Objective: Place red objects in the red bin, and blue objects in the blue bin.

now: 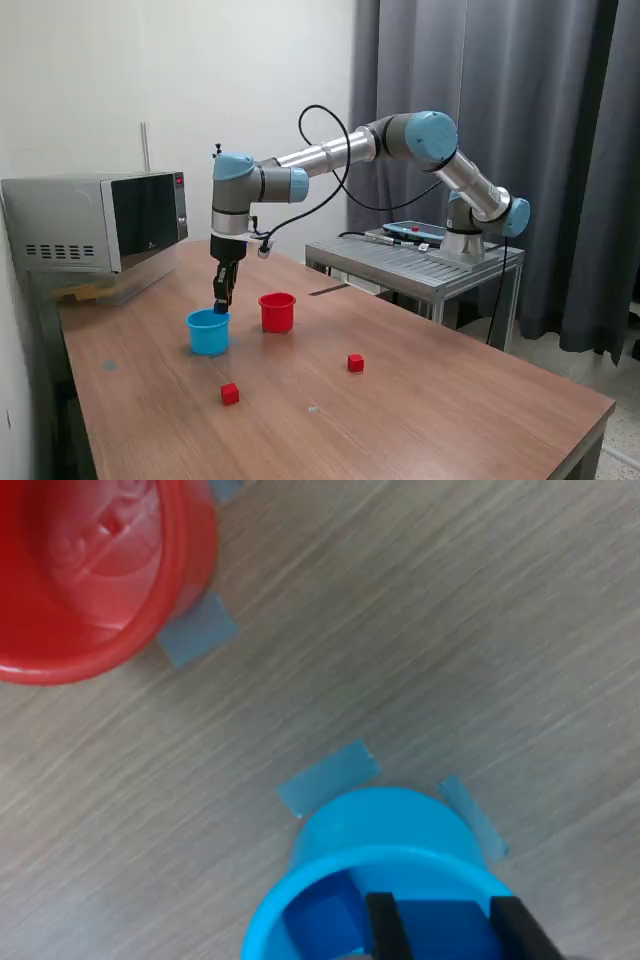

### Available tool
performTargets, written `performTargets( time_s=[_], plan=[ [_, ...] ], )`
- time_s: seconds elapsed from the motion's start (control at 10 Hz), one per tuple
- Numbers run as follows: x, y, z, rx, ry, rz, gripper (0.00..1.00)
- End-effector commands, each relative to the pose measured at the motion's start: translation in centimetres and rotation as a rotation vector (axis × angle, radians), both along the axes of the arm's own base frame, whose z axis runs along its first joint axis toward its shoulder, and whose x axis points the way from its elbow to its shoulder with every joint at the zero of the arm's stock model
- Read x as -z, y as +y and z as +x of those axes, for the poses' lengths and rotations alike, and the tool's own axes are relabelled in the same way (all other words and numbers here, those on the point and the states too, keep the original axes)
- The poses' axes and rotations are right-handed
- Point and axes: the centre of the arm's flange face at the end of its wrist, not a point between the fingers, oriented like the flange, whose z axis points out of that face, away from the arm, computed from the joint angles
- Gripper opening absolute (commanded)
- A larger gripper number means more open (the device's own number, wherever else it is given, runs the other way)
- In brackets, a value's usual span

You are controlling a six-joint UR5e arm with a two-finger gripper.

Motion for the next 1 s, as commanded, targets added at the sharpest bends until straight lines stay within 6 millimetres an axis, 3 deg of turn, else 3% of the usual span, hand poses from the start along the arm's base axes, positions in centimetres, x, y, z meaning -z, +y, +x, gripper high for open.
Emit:
performTargets(
  time_s=[0.0,0.5,0.9],
  plan=[
    [-0.1,0.3,0.0,0.003,0.003,0.001,0.00],
    [1.0,0.5,-0.6,-0.009,-0.003,0.000,0.00],
    [0.7,1.1,-0.7,-0.006,0.004,0.004,0.00]
  ],
)
